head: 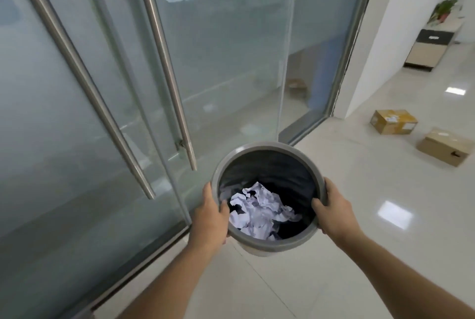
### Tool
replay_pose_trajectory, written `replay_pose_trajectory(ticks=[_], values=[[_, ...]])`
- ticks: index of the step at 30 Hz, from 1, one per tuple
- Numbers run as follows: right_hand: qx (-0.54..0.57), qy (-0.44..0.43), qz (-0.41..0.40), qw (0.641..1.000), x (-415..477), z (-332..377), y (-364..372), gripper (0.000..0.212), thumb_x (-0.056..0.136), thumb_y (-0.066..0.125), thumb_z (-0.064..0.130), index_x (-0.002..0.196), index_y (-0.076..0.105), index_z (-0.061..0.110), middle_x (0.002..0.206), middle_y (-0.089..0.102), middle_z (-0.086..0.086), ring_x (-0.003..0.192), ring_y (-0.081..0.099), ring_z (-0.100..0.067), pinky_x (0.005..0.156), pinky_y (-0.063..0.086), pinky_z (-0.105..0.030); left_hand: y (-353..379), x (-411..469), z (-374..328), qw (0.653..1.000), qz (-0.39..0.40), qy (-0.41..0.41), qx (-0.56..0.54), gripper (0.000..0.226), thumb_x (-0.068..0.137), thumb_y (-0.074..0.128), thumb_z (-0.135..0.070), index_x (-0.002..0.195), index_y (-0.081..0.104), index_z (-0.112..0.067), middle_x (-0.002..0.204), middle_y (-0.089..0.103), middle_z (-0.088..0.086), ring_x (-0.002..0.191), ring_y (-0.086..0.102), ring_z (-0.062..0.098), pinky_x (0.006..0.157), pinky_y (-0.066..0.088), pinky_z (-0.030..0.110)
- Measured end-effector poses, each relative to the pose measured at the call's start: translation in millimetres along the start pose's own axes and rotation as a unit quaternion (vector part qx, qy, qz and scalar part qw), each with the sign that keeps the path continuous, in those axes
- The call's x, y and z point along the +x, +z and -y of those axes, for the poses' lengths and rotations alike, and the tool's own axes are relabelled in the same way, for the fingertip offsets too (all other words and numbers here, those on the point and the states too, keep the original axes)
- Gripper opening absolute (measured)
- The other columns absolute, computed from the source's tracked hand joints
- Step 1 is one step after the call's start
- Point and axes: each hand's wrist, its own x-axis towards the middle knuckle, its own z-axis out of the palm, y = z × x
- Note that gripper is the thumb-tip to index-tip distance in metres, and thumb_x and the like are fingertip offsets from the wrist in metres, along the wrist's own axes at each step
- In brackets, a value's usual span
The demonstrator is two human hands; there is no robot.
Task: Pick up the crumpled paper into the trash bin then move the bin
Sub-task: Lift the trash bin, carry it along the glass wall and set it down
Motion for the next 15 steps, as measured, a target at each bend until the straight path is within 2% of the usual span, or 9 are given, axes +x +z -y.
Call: replay_pose_trajectory(ticks=[3, 5, 10, 12, 15], values=[[-0.012, 0.02, 0.01, 1.0, -2.4, -66.4, 52.2, 0.043, 0.082, 0.049, 0.014, 0.119, 0.044, 0.035, 0.09, 0.067, -0.003, 0.074, 0.064, -0.035, 0.065, 0.058, -0.05, 47.5, 11.0, 69.1, 1.0, 0.007, -0.01, 0.028, 0.052, 0.095, 0.049, -0.023, 0.14, 0.027, -0.034, 0.098, 0.07, 0.02, 0.073, 0.069, 0.044, 0.057, 0.06, 0.052], [-0.015, 0.035, 0.014, 0.999, -6.7, -120.2, 91.8, 0.041, 0.082, 0.048, 0.014, 0.117, 0.045, 0.035, 0.09, 0.067, -0.001, 0.075, 0.064, -0.033, 0.065, 0.058, -0.048, 83.5, 11.6, 123.7, 0.999, 0.015, -0.024, 0.043, 0.054, 0.095, 0.048, -0.022, 0.142, 0.025, -0.034, 0.094, 0.069, 0.022, 0.073, 0.068, 0.046, 0.063, 0.059, 0.056], [-0.012, 0.063, 0.035, 0.997, -24.6, -270.7, 202.2, 0.041, 0.082, 0.048, 0.015, 0.115, 0.046, 0.038, 0.085, 0.065, 0.012, 0.074, 0.063, -0.016, 0.063, 0.05, -0.032, 178.8, 12.6, 281.5, 0.996, 0.021, -0.049, 0.074, 0.049, 0.096, 0.046, -0.019, 0.14, 0.028, -0.029, 0.087, 0.069, 0.023, 0.065, 0.067, 0.044, 0.059, 0.059, 0.055], [-0.017, 0.075, 0.049, 0.996, -29.7, -330.5, 246.5, 0.042, 0.082, 0.047, 0.016, 0.118, 0.046, 0.037, 0.086, 0.066, 0.009, 0.074, 0.062, -0.011, 0.061, 0.048, -0.031, 217.0, 13.7, 345.0, 0.994, 0.032, -0.062, 0.084, 0.049, 0.096, 0.046, -0.019, 0.14, 0.027, -0.028, 0.085, 0.069, 0.021, 0.059, 0.067, 0.039, 0.05, 0.06, 0.051], [-0.023, 0.1, 0.063, 0.993, -39.7, -413.3, 306.2, 0.043, 0.082, 0.047, 0.017, 0.12, 0.046, 0.037, 0.086, 0.067, 0.008, 0.075, 0.063, -0.015, 0.065, 0.051, -0.034, 268.8, 15.7, 425.8, 0.991, 0.049, -0.08, 0.091, 0.049, 0.097, 0.046, -0.018, 0.141, 0.027, -0.027, 0.081, 0.068, 0.019, 0.053, 0.066, 0.035, 0.044, 0.059, 0.046]])
